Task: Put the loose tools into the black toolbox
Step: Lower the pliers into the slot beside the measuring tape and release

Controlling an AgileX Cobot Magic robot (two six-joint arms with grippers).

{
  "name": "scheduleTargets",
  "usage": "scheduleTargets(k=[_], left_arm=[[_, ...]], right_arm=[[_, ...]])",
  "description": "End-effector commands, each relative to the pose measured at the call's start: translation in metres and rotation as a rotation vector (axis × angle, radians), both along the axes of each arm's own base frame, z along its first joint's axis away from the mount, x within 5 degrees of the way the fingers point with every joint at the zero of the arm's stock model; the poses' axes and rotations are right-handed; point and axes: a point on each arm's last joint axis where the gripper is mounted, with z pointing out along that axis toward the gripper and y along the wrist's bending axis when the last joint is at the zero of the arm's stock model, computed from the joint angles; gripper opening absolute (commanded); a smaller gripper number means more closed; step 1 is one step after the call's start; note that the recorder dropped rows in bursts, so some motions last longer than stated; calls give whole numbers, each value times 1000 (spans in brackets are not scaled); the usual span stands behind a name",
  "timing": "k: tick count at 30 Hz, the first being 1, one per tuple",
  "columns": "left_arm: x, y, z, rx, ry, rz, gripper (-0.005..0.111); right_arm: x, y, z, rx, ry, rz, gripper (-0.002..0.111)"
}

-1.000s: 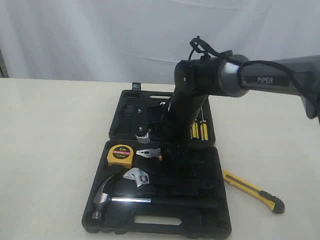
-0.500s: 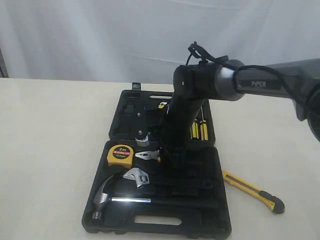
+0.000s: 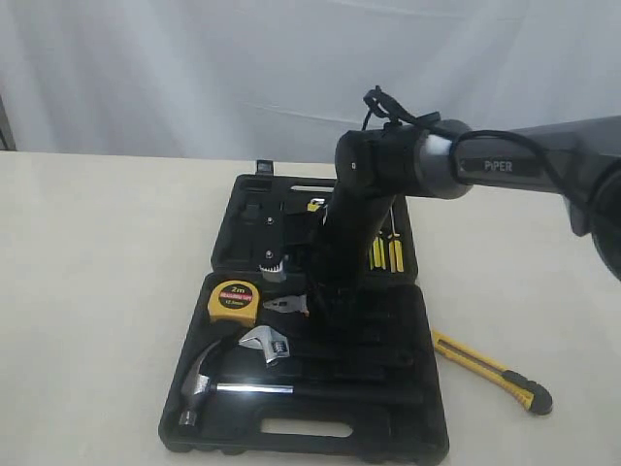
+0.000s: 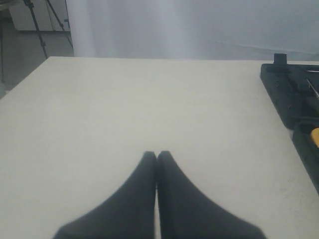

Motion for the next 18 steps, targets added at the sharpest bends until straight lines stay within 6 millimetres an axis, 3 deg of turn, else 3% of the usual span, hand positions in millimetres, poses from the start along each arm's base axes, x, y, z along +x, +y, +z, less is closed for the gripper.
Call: scheduleTargets(k=[1, 5, 13, 18], left_arm=[[0, 0, 0, -5, -5, -3, 0], [0, 0, 0, -5, -5, -3, 0], [0, 0, 0, -5, -5, -3, 0], [0, 0, 0, -5, -5, -3, 0]], right_arm=[[0, 0, -4, 8, 11, -26, 83], [0, 0, 2, 17, -4, -56, 84], [-4, -1, 57, 65, -109, -156, 84], [-5, -1, 61, 80, -106, -207, 83]])
